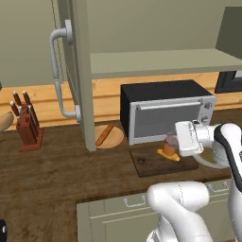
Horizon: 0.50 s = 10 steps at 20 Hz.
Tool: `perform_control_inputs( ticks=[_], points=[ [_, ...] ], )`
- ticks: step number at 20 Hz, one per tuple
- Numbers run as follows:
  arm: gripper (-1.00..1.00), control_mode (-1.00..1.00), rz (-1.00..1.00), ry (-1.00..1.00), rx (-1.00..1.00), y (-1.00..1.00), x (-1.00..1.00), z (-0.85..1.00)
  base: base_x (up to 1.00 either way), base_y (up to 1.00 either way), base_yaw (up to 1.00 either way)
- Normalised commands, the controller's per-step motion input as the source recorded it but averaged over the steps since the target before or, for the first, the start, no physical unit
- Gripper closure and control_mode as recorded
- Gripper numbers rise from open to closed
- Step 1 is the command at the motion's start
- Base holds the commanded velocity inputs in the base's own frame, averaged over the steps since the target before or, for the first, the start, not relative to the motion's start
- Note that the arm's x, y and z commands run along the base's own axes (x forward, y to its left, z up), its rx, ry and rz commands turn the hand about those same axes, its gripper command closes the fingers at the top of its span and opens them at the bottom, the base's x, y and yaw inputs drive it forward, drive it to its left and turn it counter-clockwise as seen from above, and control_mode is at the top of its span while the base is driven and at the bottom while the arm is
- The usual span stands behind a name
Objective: From the different types of pastries on the counter, select a croissant and place it on the cutting board. Then retrieve a jar of jam from the cabinet and place it alongside the croissant on the cutting board.
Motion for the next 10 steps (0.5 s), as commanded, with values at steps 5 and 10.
perform_control_inputs(
  ticks=[5,10],
  points=[
    [1.00,-1.00,0.00,0.09,-0.13,-0.02,0.51,-0.53,0.00,0.00,0.00],
    [1.00,-1.00,0.00,0.10,-0.07,-0.05,0.41,-0.39,0.00,0.00,0.00]
  ],
)
